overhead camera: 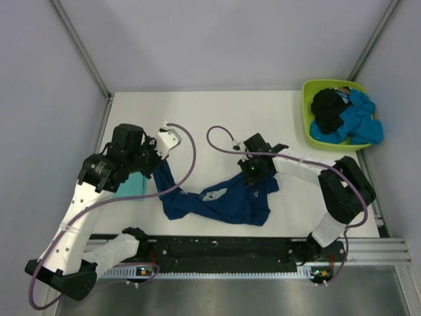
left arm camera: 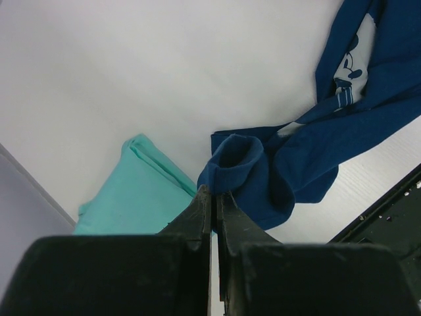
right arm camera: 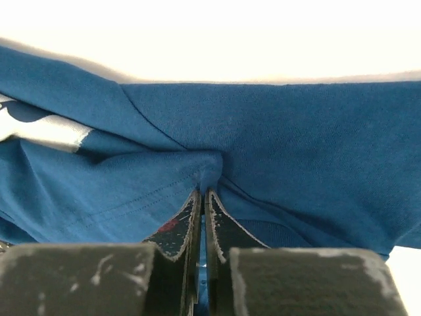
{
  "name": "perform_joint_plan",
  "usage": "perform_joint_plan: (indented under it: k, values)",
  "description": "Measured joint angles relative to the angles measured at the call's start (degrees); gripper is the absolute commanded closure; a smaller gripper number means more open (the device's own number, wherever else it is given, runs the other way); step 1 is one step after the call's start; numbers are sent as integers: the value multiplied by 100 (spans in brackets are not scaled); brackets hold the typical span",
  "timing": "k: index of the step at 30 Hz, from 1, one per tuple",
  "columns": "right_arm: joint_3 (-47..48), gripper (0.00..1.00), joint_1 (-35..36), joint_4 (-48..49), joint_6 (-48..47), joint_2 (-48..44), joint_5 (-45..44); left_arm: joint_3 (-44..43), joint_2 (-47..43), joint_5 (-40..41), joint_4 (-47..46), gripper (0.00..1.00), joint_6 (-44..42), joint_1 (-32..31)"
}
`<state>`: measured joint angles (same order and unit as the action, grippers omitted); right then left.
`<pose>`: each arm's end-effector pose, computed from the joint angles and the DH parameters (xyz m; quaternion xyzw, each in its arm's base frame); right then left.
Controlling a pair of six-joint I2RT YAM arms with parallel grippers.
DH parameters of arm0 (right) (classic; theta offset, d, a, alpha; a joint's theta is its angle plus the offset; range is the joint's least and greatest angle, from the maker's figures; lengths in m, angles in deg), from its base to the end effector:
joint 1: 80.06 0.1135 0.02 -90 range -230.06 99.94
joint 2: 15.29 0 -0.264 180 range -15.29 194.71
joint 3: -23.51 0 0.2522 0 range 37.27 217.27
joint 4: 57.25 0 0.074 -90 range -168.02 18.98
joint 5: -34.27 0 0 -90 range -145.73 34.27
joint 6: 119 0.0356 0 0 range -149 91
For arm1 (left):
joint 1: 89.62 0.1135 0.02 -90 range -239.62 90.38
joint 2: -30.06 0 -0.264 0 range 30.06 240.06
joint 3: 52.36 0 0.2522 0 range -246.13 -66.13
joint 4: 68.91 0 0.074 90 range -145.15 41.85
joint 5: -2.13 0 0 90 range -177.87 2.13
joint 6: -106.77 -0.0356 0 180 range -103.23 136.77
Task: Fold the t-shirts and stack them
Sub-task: Flatten out the tshirt
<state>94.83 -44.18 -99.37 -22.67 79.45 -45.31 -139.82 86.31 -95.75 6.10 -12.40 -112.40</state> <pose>0.2542 0.1918 0.1771 -0.2668 0.9362 0.1588 0.1649 0.1529 -0.0695 0.3881 0.4261 0.8131 -0.0413 0.3943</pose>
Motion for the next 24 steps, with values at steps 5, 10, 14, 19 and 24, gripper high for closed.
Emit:
perform_joint_plan:
  k: [5, 10, 14, 19, 24]
  values:
    - [2, 100, 0, -50, -7, -94, -118, -22, 0, 94, 11, 100, 4, 0]
    - [352, 100, -7, -645, -15, -1515, -629, -323, -7, 319, 66, 100, -7, 0]
    - [1683, 100, -9, -1047, -201, -3099, -1281, -914, -120, 376, 186, 100, -57, 0]
    - [3766, 100, -13, -1493, -745, -4310, -1626, -1808, -393, -203, 610, 100, -398, 2]
    - [5945, 100, -13, -1829, -1132, -4736, -1631, -3399, -538, -1329, 1080, 100, -706, 94]
